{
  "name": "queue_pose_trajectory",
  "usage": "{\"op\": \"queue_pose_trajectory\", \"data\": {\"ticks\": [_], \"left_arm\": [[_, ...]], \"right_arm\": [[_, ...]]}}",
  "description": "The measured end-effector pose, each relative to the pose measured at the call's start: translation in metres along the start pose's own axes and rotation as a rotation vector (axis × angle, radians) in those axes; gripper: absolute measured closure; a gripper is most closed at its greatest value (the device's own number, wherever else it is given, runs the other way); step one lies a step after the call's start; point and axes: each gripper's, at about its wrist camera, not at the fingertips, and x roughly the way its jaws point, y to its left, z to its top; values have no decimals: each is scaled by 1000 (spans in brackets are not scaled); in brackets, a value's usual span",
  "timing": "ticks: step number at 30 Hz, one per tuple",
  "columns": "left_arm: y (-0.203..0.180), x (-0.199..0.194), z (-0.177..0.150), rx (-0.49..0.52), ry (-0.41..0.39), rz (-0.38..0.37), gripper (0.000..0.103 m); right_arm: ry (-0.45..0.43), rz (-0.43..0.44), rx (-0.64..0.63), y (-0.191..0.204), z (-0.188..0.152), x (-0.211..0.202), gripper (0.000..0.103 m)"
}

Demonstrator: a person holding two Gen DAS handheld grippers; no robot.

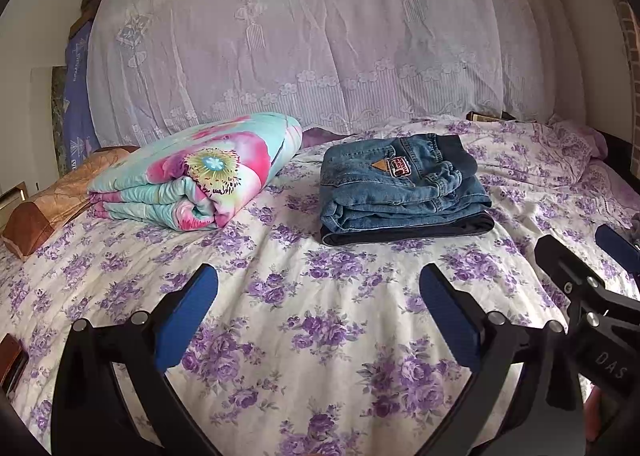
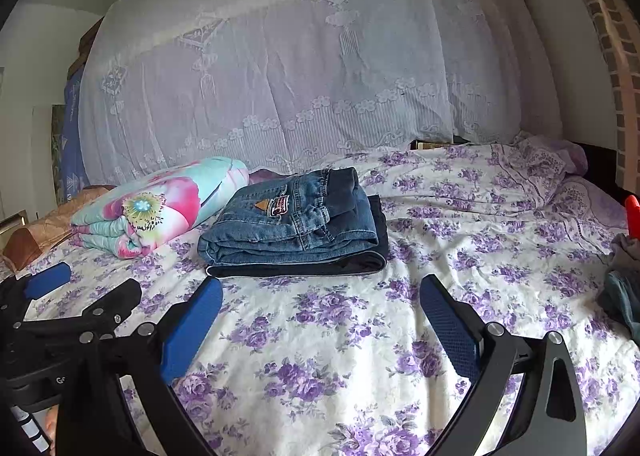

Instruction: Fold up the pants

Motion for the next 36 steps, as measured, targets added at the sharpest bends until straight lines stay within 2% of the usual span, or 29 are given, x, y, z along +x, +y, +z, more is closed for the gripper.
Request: {"op": "queue_pose_trajectory", "data": {"ticks": [24, 29, 36], "left_arm": [[1, 0, -1, 3, -5, 2, 5], [0, -2, -4, 40, -35, 35, 5], [3, 1, -2, 23, -11, 2, 5]], "right_arm": [[2, 2, 0, 1, 1, 1, 4], [7, 0, 13, -1, -2, 1, 4], [10, 4, 13, -1, -7, 3, 4]]}}
